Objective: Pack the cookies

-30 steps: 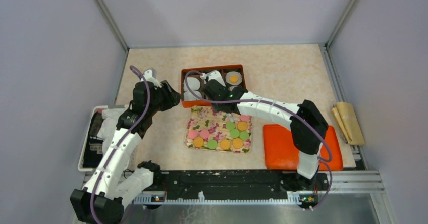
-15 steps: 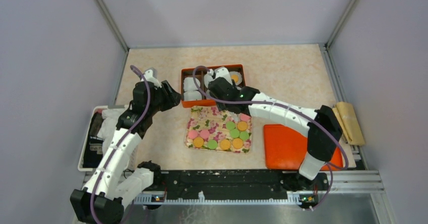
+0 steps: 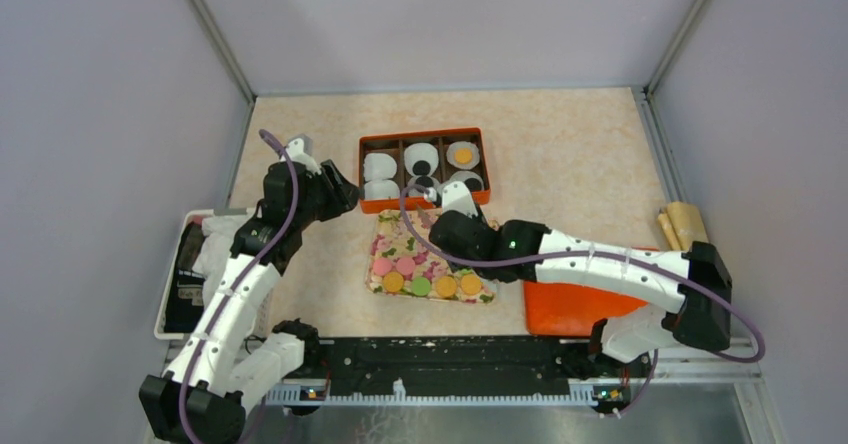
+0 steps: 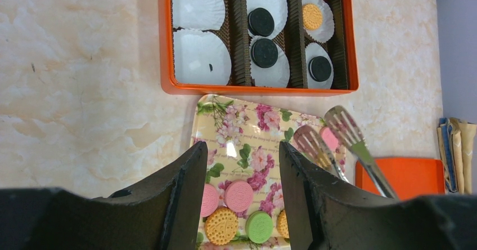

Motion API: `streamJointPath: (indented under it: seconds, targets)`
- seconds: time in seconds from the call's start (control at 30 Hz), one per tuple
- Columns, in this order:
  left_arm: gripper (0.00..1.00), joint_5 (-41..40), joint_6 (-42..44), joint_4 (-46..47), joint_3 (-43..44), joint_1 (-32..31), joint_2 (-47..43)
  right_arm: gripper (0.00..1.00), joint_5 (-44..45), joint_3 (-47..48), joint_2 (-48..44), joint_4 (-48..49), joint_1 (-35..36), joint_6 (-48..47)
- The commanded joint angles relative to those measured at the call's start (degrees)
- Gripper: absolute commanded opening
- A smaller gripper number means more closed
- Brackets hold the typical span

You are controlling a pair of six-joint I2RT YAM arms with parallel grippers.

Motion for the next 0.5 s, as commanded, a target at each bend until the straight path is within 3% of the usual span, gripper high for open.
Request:
streamJointPath:
  seconds: [0.0,0.23,0.47]
  targets:
    - [0.56,1.82,-0.08,1.61,-0.69,0.27,-0.79,0.5,-0.07,-8.7,-3.72,-0.95,0.58,6.44]
    - [0.56,2.58,-0.57,1.42,-0.72,0.27,-0.57,0.5,-1.17,-17.65,-5.38,0.99,0.65,10.28]
    - [0.56,2.15,-0.75,0.69,-0.73,0.27,-0.95,0.5,-3.07,-19.21,-6.37,1.88,0.6,12.02]
